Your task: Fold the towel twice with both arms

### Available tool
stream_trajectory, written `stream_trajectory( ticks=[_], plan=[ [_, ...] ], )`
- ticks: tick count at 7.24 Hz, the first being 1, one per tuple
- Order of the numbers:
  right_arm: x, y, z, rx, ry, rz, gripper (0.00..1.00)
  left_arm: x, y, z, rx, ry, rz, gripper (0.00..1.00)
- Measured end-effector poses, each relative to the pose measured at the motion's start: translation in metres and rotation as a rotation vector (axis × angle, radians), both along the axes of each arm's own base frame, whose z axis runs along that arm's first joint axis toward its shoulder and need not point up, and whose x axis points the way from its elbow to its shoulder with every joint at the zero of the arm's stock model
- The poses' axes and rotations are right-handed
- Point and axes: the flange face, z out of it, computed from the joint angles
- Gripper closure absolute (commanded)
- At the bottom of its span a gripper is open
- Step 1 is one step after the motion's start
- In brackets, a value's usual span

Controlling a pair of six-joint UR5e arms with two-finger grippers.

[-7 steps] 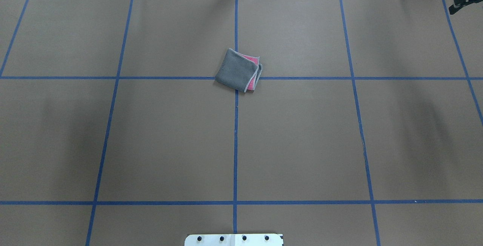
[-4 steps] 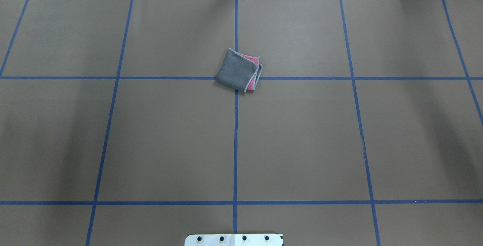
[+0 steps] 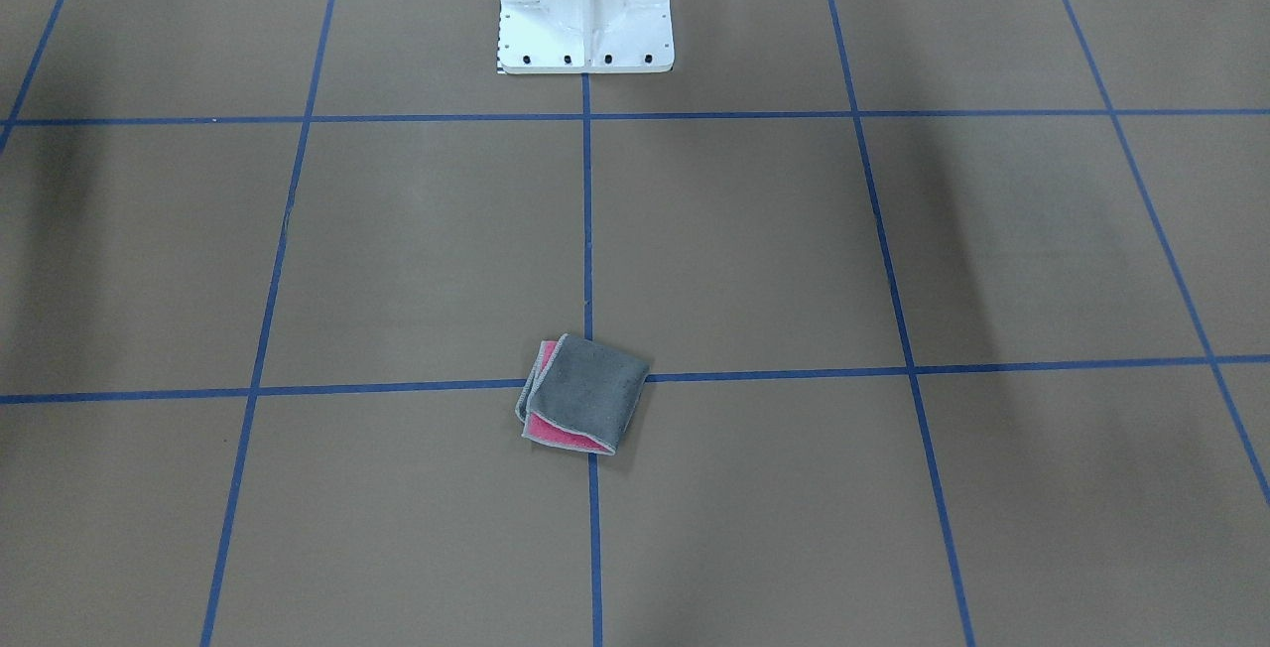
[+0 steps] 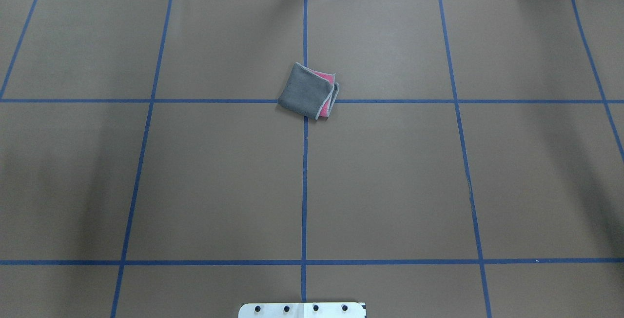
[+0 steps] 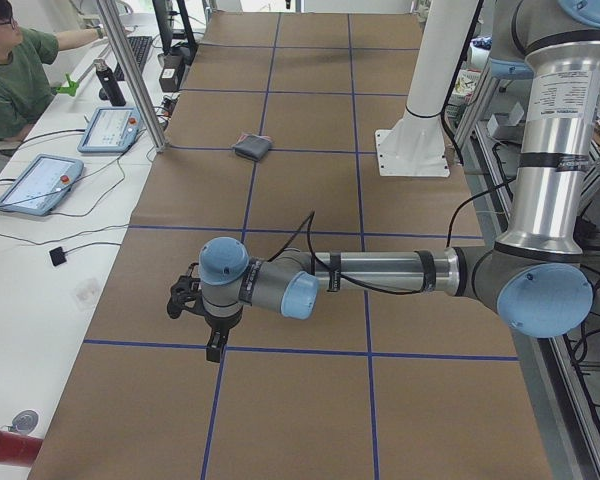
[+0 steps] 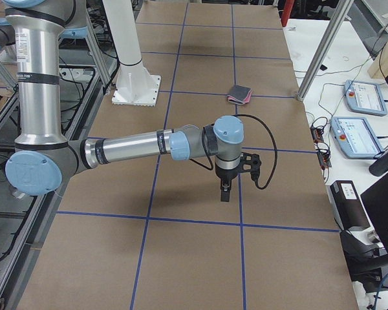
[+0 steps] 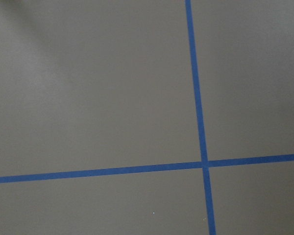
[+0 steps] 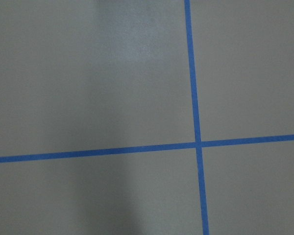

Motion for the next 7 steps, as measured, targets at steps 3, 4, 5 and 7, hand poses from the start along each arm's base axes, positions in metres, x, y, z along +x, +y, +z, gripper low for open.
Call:
stream_trajectory(
  ticks=[3, 4, 5, 7],
  plan=[
    [0.016, 0.006, 0.001, -0.061, -0.071, -0.035, 0.0, 0.008, 0.036, -0.017, -0.042, -0.025, 0.016, 0.0],
    [0.018, 0.006, 0.0, -0.069, -0.089, -0.032, 0.0, 0.007, 0.048, -0.015, -0.056, 0.005, 0.019, 0.0],
    [0.019, 0.009, 0.002, -0.078, -0.102, -0.03, 0.0, 0.006, 0.057, -0.012, -0.069, 0.036, 0.018, 0.0],
    [0.029, 0.029, 0.023, -0.093, -0.113, -0.022, 0.0, 0.002, 0.063, -0.01, -0.077, 0.055, 0.012, 0.0]
  ],
)
